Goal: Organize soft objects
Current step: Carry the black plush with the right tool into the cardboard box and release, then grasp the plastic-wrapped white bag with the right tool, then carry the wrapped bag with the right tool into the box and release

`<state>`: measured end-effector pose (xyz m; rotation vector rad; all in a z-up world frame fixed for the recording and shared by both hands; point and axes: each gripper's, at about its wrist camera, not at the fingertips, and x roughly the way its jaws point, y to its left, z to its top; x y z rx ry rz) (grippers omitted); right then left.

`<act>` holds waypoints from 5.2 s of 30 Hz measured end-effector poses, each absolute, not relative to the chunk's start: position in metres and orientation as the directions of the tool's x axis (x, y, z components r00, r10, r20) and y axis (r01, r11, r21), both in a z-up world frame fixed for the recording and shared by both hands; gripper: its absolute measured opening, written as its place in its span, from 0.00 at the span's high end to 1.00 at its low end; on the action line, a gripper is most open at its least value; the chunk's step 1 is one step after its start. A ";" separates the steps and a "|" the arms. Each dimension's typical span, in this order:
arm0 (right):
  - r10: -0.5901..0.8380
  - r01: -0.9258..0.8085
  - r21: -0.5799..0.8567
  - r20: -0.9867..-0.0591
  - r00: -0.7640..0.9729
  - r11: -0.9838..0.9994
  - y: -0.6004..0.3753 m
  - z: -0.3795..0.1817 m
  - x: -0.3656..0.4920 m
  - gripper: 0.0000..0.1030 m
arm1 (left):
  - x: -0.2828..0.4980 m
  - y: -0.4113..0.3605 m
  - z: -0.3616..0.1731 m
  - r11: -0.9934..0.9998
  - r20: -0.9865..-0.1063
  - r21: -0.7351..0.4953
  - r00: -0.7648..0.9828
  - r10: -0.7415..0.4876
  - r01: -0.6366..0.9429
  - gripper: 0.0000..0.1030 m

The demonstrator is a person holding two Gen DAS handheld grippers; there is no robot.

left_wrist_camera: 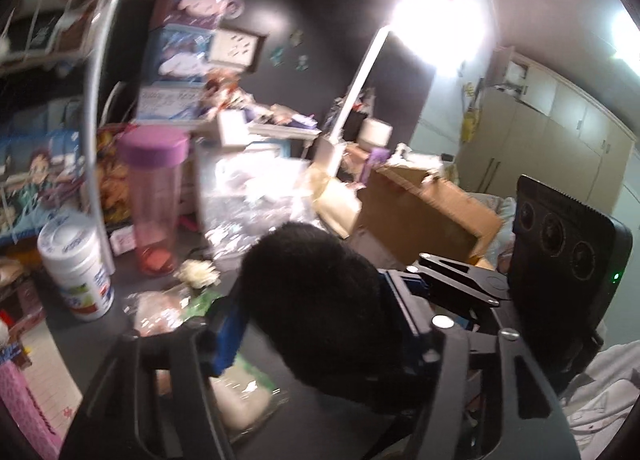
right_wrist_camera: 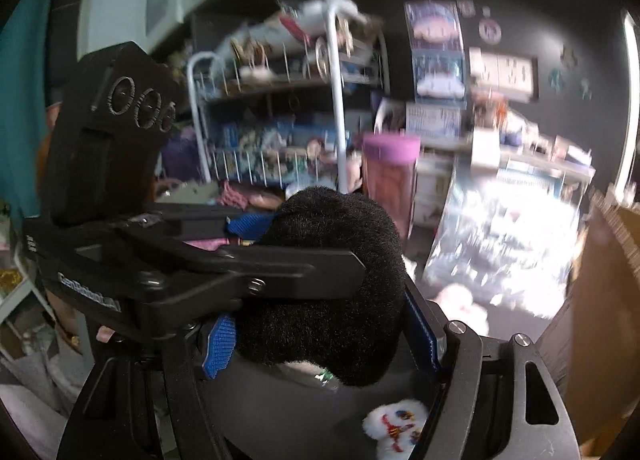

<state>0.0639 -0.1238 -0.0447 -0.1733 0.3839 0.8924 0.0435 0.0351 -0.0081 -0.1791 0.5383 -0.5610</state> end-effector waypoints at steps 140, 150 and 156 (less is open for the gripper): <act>0.711 -0.739 -0.045 -0.235 0.662 0.673 -0.221 0.011 0.045 0.61 | 0.043 -0.067 0.069 0.831 -0.372 -0.082 0.757 -0.538 0.550 0.54; 0.625 -0.646 -0.005 -0.246 0.740 0.763 -0.289 0.009 0.066 0.60 | 0.077 -0.143 0.071 0.777 -0.430 -0.049 0.689 -0.583 0.627 0.54; 0.581 -0.608 0.018 -0.316 0.750 0.794 -0.312 -0.001 0.091 0.60 | 0.104 -0.175 0.059 0.766 -0.505 -0.048 0.646 -0.572 0.641 0.54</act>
